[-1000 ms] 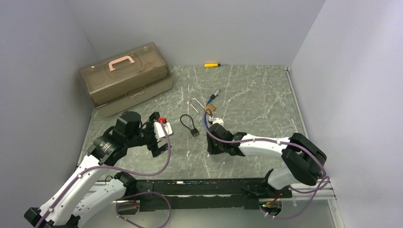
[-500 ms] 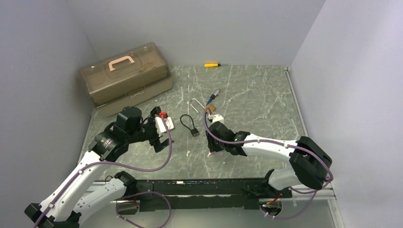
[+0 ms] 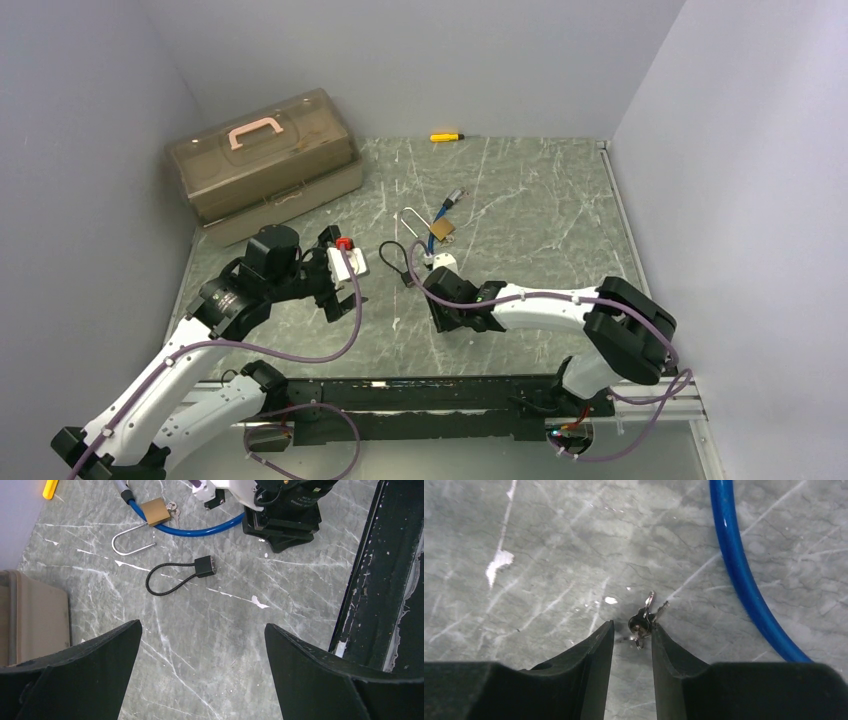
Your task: Unlock with the key
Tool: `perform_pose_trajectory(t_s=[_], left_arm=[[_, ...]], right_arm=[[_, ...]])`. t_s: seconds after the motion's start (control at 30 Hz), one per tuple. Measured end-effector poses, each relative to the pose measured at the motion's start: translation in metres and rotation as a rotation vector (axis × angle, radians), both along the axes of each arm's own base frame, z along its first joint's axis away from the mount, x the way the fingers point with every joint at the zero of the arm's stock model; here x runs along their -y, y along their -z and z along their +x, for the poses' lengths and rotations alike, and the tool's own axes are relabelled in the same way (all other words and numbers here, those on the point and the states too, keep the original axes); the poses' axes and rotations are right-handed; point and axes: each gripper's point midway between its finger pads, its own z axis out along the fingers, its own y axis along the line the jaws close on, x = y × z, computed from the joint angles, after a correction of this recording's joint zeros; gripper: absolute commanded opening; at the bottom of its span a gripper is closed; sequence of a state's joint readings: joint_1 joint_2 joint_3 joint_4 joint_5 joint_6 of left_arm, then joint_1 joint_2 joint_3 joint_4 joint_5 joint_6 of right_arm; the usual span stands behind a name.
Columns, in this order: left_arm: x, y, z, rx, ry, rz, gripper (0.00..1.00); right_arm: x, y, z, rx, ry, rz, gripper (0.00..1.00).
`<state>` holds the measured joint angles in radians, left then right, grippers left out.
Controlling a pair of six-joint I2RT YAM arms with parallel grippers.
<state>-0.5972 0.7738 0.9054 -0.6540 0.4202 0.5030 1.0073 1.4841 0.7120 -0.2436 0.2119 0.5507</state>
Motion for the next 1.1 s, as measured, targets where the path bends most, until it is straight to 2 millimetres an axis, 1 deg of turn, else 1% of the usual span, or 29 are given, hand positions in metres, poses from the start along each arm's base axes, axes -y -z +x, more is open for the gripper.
perform_pose_trajectory(t_s=[0.07,0.23,0.33,0.47,0.57,0.63,0.7,0.83,0.87,0.9,1.0,1.1], left_arm=[[0.000,0.000,0.000,0.001,0.000,-0.001,0.99],[0.000,-0.002,-0.001,0.005,0.000,-0.004,0.99],[0.000,-0.002,-0.001,0.003,0.000,-0.006,0.99],[0.000,-0.003,-0.002,0.001,0.000,-0.012,0.99],[0.000,-0.004,-0.004,0.003,0.007,-0.016,1.00],[0.001,-0.003,-0.006,0.011,0.021,-0.012,0.99],[0.002,0.003,-0.010,0.014,0.045,-0.009,0.99],[0.006,0.019,-0.019,-0.013,0.098,-0.011,0.99],[0.009,0.021,-0.020,-0.020,0.111,-0.017,0.99],[0.012,0.022,-0.021,-0.024,0.130,-0.028,0.99],[0.023,0.022,-0.026,-0.033,0.190,-0.067,0.99],[0.034,0.015,-0.031,-0.036,0.251,-0.117,0.99]], right_arm=[[-0.004,-0.001,0.002,0.013,0.000,-0.001,0.29],[-0.004,0.000,0.006,0.031,0.006,-0.021,0.10],[-0.004,-0.001,0.008,0.048,0.007,-0.028,0.01],[-0.006,-0.007,0.014,0.080,0.007,-0.021,0.00],[-0.006,-0.009,0.014,0.090,-0.015,-0.020,0.00],[-0.005,-0.013,0.013,0.103,-0.031,-0.011,0.00],[-0.006,-0.021,0.013,0.122,-0.052,0.005,0.00],[-0.016,-0.049,0.010,0.168,-0.116,0.102,0.00],[-0.020,-0.060,0.007,0.180,-0.146,0.149,0.00],[-0.023,-0.070,0.005,0.190,-0.167,0.180,0.00],[-0.033,-0.105,-0.005,0.226,-0.243,0.299,0.00],[-0.039,-0.138,-0.016,0.253,-0.314,0.387,0.00]])
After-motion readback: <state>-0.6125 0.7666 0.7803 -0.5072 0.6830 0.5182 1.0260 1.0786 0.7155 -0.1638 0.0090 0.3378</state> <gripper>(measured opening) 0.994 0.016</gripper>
